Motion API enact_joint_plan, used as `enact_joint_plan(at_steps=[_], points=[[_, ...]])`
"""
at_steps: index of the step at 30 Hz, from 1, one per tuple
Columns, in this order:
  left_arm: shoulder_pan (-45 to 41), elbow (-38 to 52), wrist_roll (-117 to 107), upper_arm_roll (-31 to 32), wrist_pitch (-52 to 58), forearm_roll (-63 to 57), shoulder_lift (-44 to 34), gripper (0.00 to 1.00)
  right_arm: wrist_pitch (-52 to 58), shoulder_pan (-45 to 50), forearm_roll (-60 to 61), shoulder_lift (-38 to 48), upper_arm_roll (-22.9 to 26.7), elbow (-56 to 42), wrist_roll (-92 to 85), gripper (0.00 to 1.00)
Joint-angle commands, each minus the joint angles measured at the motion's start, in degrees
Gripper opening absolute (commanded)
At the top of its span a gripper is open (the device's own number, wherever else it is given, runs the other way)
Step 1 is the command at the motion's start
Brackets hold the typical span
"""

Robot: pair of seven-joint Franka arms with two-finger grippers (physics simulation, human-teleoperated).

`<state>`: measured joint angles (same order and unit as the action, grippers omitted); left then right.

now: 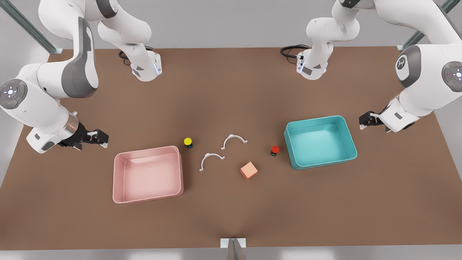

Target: Place the red button in the blue storage box with the left arm, and place the yellow button in the pink storage box with the right arm

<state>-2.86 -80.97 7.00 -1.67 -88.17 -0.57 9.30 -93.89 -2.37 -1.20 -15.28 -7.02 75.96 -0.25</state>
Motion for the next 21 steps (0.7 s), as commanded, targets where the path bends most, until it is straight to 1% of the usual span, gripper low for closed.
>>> enact_joint_plan(at_steps=[1,2,4,5,6,7,9,11,13,15,16,18,19,21], points=[[0.05,0.02,-0.15,0.00,-0.07,-0.22,0.02,1.00,-0.07,-0.09,-0.03,0.07,-0.10,-0.02,-0.10,1.00],[-1.09,0.37,-0.15,0.00,-0.07,-0.40,1.25,1.00,-0.07,0.08,-0.12,0.07,-0.80,-0.11,-1.24,1.00],[-4.86,0.37,-4.60,0.00,-0.16,-0.57,2.83,1.00,0.02,0.35,-0.21,0.07,-7.20,-0.11,-11.23,1.00],[-7.06,0.37,-13.48,0.00,-0.95,-0.40,3.88,1.00,0.02,0.35,-0.12,0.16,-8.97,-0.02,-21.78,1.00],[-9.88,0.37,-20.08,0.00,-2.44,-0.22,4.76,1.00,-0.15,0.43,0.14,0.07,-9.42,0.24,-31.80,1.00],[-11.37,0.37,-22.82,0.00,-2.80,-0.13,5.20,1.00,-0.24,0.17,0.14,-0.28,-10.29,0.42,-37.87,1.00],[-16.56,0.37,-22.21,1.23,-4.37,-0.22,7.66,1.00,-4.27,-0.62,1.20,-2.38,-10.03,0.42,-63.52,1.00],[-18.85,0.63,-17.55,3.16,-6.48,-0.39,11.61,1.00,-7.09,-0.71,1.11,-4.06,-9.86,0.51,-82.24,1.00],[-21.48,0.11,-18.08,3.52,-12.54,-2.59,16.18,1.00,-8.68,-0.80,1.11,-5.29,-10.38,0.60,-97.28,1.00],[-23.24,0.02,-20.10,3.60,-15.63,-2.59,19.18,1.00,-8.06,-0.62,3.22,-5.29,-11.79,2.97,-101.08,1.00],[-24.12,-2.35,-20.19,3.52,-18.43,-2.77,19.97,1.00,-8.15,-0.53,2.95,-5.46,-13.72,3.85,-102.67,1.00],[-23.95,-7.88,-20.10,3.52,-23.09,-2.68,18.92,1.00,-8.77,3.85,2.52,-7.13,-13.99,4.20,-101.97,1.00],[-23.77,-13.42,-20.10,3.43,-28.10,-2.68,16.99,1.00,-9.12,7.55,0.58,-7.40,-13.99,4.64,-98.90,1.00],[-23.59,-17.91,-19.92,3.34,-31.27,-2.68,16.28,1.00,-12.37,10.98,0.58,-7.49,-14.07,7.98,-96.69,1.00]])
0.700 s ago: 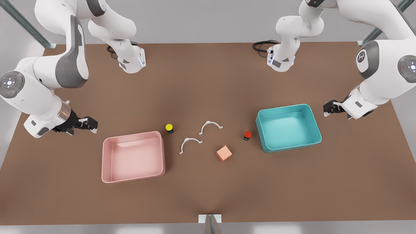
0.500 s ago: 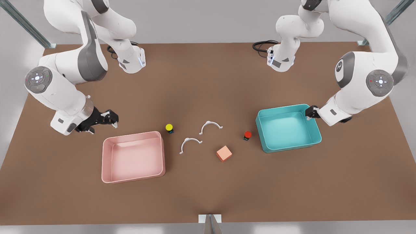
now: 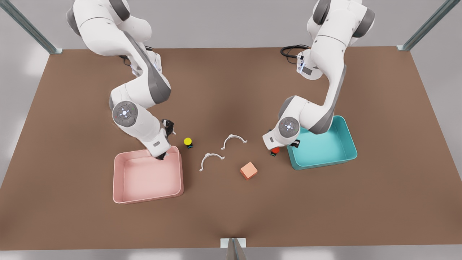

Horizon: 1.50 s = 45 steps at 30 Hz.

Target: Place the red button in the blue storage box with the left arm, and place the yellow button in the pink storage box with the right arm

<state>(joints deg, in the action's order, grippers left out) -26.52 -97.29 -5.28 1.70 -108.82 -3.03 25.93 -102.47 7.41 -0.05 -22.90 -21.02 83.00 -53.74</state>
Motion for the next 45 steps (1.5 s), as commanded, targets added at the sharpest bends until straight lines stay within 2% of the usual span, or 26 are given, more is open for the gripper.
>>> enact_joint_plan(at_steps=[1,4,11,17,19,21,25,26,27,28,35,43,45], points=[[0.07,-3.34,-7.64,-0.03,-12.02,-0.22,-0.71,1.00,-4.31,2.51,-0.57,-0.56,-0.07,1.20,-43.20,1.00],[-0.11,-5.55,-7.37,-0.12,-14.23,-0.39,-0.09,1.00,-11.08,4.37,-0.57,-1.00,-1.39,7.70,-43.20,1.00],[-1.25,-5.20,-7.20,-0.03,-20.20,-0.48,3.77,1.00,-22.51,3.75,-0.83,-3.11,-1.30,15.96,-45.05,1.00],[-1.25,-5.28,-7.02,-0.03,-20.29,-0.48,6.67,1.00,-24.62,2.79,-0.83,-7.07,-0.77,17.02,-46.01,1.00],[-1.34,-5.28,-7.02,-0.03,-21.69,-0.48,7.82,1.00,-24.79,2.61,-0.83,-6.54,-0.77,19.39,-46.10,1.00],[-1.08,-5.28,-7.02,-0.03,-22.66,-0.48,8.96,1.00,-29.80,1.21,-0.83,-3.20,-1.21,26.51,-46.10,1.00],[-1.16,-5.28,-7.11,-0.03,-23.02,-0.48,10.19,1.00,-30.33,-0.20,-0.83,-3.03,-1.30,27.83,-47.07,1.00],[-1.16,-5.28,-7.11,-0.03,-23.02,-0.48,10.19,0.96,-31.38,-0.38,-0.83,-3.03,-1.21,28.44,-47.07,1.00],[-1.16,-5.28,-7.11,-0.03,-23.02,-0.48,10.19,0.85,-32.18,-0.38,-0.83,-3.20,-1.21,28.97,-47.07,1.00],[-1.16,-5.28,-7.11,-0.03,-23.10,-0.48,10.19,0.81,-32.09,-0.55,-0.83,-3.47,-1.21,28.97,-47.07,1.00],[-1.25,-6.69,-7.11,-0.03,-23.02,-0.48,9.75,0.81,-35.43,-0.90,-0.83,-3.90,-1.21,32.66,-37.58,1.00],[-1.17,-6.69,-7.46,-0.03,-23.02,-0.39,9.84,0.50,-42.28,-0.64,-2.06,-3.64,-1.21,39.08,-31.51,1.00],[-1.25,-6.51,-7.55,-0.03,-22.66,-0.39,9.40,0.49,-43.34,-0.82,-2.68,-4.78,-1.21,39.08,-31.51,1.00]])
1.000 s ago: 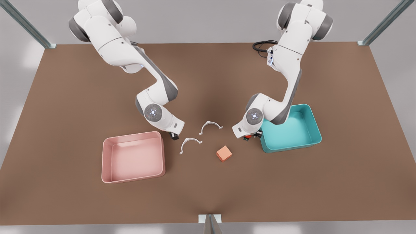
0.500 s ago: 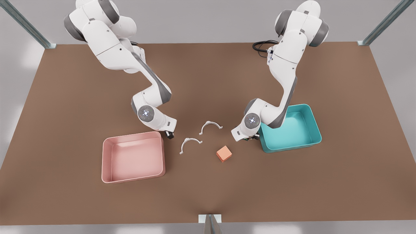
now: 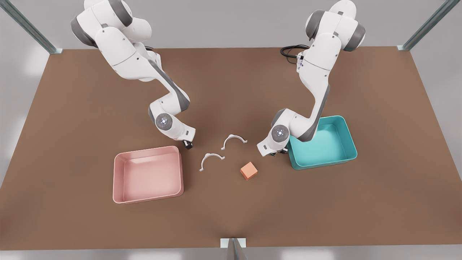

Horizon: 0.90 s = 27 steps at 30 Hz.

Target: Place the red button in the blue storage box with the left arm, and place the yellow button in the pink storage box with the right arm

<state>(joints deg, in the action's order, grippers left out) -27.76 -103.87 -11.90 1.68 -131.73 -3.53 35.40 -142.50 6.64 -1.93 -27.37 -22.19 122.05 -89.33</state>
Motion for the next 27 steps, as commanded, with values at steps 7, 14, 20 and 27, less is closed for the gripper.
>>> enact_joint_plan(at_steps=[7,14,20,27], points=[[0.17,2.18,-0.58,0.08,13.24,0.11,-8.15,0.49,-4.98,-0.22,-1.68,-1.55,0.39,-0.05,3.99,0.58],[0.87,3.24,4.60,-2.46,26.69,0.28,-17.46,0.49,-6.12,-0.22,-1.85,-2.25,0.39,-0.05,3.99,0.54],[19.76,3.94,33.33,-2.64,27.32,2.04,-17.47,0.48,-5.86,-0.13,-1.85,-1.81,0.22,-0.05,4.08,0.37],[23.81,3.15,38.35,-2.55,21.16,2.92,-9.82,0.49,7.40,-1.80,-1.24,7.15,-0.05,-5.76,8.55,0.38]])
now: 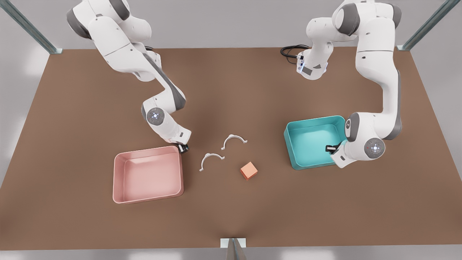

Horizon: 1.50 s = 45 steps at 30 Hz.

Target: Place the red button in the blue storage box with the left arm, and place the yellow button in the pink storage box with the right arm

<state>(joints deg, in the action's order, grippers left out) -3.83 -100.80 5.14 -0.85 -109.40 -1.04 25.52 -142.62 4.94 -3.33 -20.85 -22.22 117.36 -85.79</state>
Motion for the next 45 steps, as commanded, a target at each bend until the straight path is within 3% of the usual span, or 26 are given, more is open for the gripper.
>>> enact_joint_plan(at_steps=[1,6,7,10,13,15,16,17,20,23,26,27,28,30,31,32,33,45], points=[[-0.12,-0.98,21.41,0.06,-1.25,0.43,-0.03,0.49,9.38,-0.10,0.17,3.00,-0.02,-1.96,8.35,0.38],[-0.21,-14.07,21.32,0.23,-14.96,0.60,-4.77,0.50,15.00,-4.06,3.07,5.82,0.16,-6.79,14.07,0.38],[-0.38,-14.69,21.32,0.23,-15.76,1.39,-4.95,1.00,14.12,-4.41,3.07,5.55,0.68,-6.79,16.09,0.38],[-0.38,-14.78,21.23,0.32,-15.67,1.39,-5.13,1.00,12.80,-9.07,2.89,2.13,0.77,-6.53,21.63,0.39],[-1.26,-14.43,20.00,0.50,-8.73,2.27,-12.07,1.00,10.52,-12.58,2.71,-1.48,0.86,-6.88,28.04,0.39],[-1.97,-3.55,12.54,0.50,4.00,2.10,-12.16,1.00,10.61,-12.59,0.78,-3.94,1.47,-8.37,36.65,0.44],[-1.97,1.82,8.86,0.50,8.23,2.10,-12.16,1.00,10.52,-12.50,0.61,-4.38,1.47,-8.46,39.38,0.67],[-1.97,8.59,4.71,0.41,13.24,2.10,-12.16,1.00,10.52,-12.59,-0.01,-4.47,1.47,-8.46,40.53,1.00],[-1.70,20.55,-5.12,0.32,18.87,1.66,-12.42,1.00,10.61,-12.32,-1.68,-4.64,1.83,-10.83,41.85,1.00],[-1.97,24.86,-7.25,0.50,22.21,-0.54,-12.60,1.00,11.22,-12.41,-1.59,-5.08,1.83,-14.78,45.01,1.00],[-2.14,24.42,-7.60,0.41,21.95,-2.38,-16.64,1.00,28.79,-8.90,-9.32,-4.64,1.04,-36.84,61.43,1.00],[-2.14,24.33,-7.60,0.41,21.77,-2.91,-16.73,1.00,40.65,-7.66,-10.65,-4.20,1.04,-45.19,71.71,1.00],[-1.97,24.42,-7.86,1.37,21.77,-3.00,-16.99,1.00,48.57,-6.52,-10.65,-1.57,0.86,-46.25,83.75,1.00],[-1.88,24.42,-8.30,1.73,21.77,-3.09,-17.08,1.00,54.64,-4.15,-10.12,3.70,1.83,-44.32,106.18,1.00],[-2.49,24.77,-8.30,1.73,21.86,-3.09,-16.11,1.00,52.27,-3.19,-10.12,7.39,4.37,-38.97,106.09,1.00],[-2.49,24.77,-8.21,1.73,21.86,-3.09,-16.11,1.00,48.75,0.33,-4.50,9.24,13.50,-35.01,100.66,1.00],[-2.49,24.77,-8.21,1.73,21.86,-3.09,-15.94,1.00,48.49,1.13,-3.53,9.07,15.97,-34.12,99.24,1.00],[-2.49,24.77,-8.21,1.73,21.86,-3.00,-15.32,1.00,46.21,-0.54,1.48,5.73,19.75,-36.23,91.94,1.00]])
